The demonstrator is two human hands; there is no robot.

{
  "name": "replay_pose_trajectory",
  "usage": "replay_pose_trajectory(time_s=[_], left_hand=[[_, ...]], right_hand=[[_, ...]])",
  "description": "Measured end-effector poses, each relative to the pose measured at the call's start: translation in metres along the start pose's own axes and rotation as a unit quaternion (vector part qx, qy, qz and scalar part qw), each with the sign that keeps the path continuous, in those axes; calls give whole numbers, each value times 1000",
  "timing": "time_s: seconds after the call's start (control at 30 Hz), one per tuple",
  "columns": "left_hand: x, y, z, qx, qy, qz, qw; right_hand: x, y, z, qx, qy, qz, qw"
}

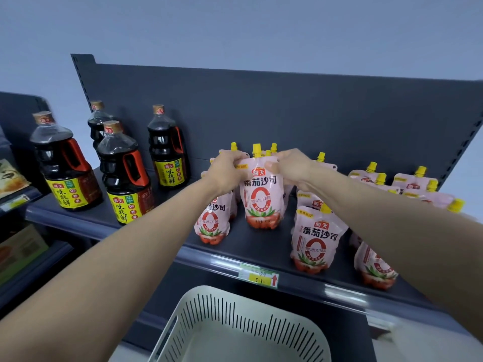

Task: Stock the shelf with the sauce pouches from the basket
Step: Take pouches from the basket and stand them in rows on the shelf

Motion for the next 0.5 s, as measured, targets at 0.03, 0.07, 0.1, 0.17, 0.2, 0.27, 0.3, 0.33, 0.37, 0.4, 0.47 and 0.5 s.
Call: replay_pose_trajectory(time_s=[0.03, 0.07, 0.1, 0.17, 0.2, 0.27, 0.3, 0.33, 0.37, 0.4, 0.47, 0.5], left_hand=[[0, 1, 2, 0, 21, 2, 1000], [-1, 3, 5, -5, 48, 4, 999], [-2, 3, 7, -10, 73, 8, 997], [-4, 2, 14, -9, 100, 17, 995], [-2, 2, 19, -2, 107, 22, 994], [2, 4, 31, 15, 123, 31, 992], [5, 5, 37, 23, 136, 35, 990], [8, 5, 43, 31, 149, 34, 988], [11, 6, 48, 39, 161, 32, 986], [14, 7, 53, 51, 167, 28, 984], [20, 7, 58, 72, 166, 21, 983], [22, 8, 60, 79, 163, 19, 983]], right_hand=[[-2, 0, 2, 8, -7, -5, 1000], [-5, 3, 4, 13, -10, -14, 1000], [-6, 2, 4, 21, -25, -22, 999], [-10, 1, 2, 36, -99, -36, 994], [-13, 2, 1, 48, -140, -40, 988], [-19, 1, 2, 71, -197, -39, 977], [-22, 1, 2, 80, -220, -38, 971], [-25, 1, 4, 88, -247, -36, 964], [-28, 0, 7, 98, -267, -29, 958], [-32, 2, 9, 104, -280, -25, 954], [-33, 0, 12, 111, -290, -22, 951], [-33, -1, 12, 112, -292, -22, 949]])
Point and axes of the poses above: each hand's wrist, its own y-axis towards the middle knuckle, its own z-axis out of the palm, x = y × z, the point moved 5 cm from there along y, towards the middle knuckle, and after that the axes turned 2 degrees about -x, right-handed, at the moved point
